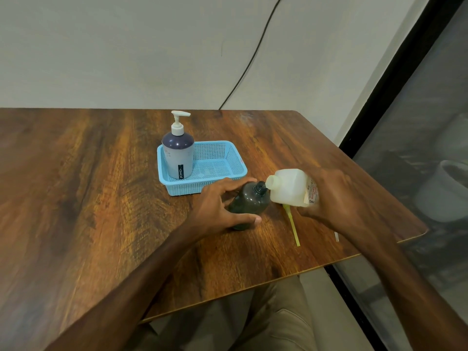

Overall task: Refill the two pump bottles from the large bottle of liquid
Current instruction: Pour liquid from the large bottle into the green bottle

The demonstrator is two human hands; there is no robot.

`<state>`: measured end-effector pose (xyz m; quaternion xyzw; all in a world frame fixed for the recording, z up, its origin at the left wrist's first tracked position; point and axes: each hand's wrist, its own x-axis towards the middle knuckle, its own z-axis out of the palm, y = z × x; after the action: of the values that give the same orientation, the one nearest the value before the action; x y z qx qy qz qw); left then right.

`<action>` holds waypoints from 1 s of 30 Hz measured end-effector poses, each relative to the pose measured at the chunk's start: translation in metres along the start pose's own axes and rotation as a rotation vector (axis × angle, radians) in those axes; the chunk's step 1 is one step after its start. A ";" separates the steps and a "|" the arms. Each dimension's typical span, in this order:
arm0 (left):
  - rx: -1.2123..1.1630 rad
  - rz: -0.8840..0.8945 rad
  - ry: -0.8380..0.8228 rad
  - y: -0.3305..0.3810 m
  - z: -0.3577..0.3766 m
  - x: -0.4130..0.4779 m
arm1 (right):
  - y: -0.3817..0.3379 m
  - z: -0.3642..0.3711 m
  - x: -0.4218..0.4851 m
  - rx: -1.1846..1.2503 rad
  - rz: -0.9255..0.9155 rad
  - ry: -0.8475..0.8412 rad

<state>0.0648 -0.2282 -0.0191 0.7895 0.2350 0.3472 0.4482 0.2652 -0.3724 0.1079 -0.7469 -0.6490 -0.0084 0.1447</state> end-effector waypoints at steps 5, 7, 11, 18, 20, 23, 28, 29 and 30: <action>-0.008 0.002 0.004 0.000 0.000 0.000 | 0.004 0.006 0.000 -0.032 -0.003 0.056; -0.006 0.000 0.005 0.000 0.000 0.000 | 0.005 0.007 0.000 -0.034 0.009 0.056; -0.002 -0.001 0.006 -0.001 0.000 0.000 | 0.005 0.007 0.001 -0.064 0.003 0.067; 0.030 0.010 0.008 -0.002 0.000 0.000 | -0.001 -0.002 0.001 -0.064 -0.020 0.006; 0.029 0.014 0.012 -0.002 0.000 0.000 | -0.002 -0.003 0.001 -0.064 -0.016 -0.013; 0.021 0.021 0.021 0.000 0.001 -0.001 | 0.000 -0.003 0.002 -0.057 0.000 -0.029; 0.030 0.020 0.013 0.002 0.000 -0.001 | 0.005 0.005 0.002 -0.080 0.027 0.010; 0.034 0.023 0.011 0.002 0.000 -0.001 | 0.006 0.006 0.002 -0.071 0.029 0.017; 0.037 0.023 0.012 0.002 0.000 -0.001 | 0.006 0.006 0.002 -0.058 0.027 0.022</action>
<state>0.0640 -0.2303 -0.0175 0.7983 0.2351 0.3524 0.4280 0.2701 -0.3693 0.1012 -0.7594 -0.6366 -0.0333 0.1302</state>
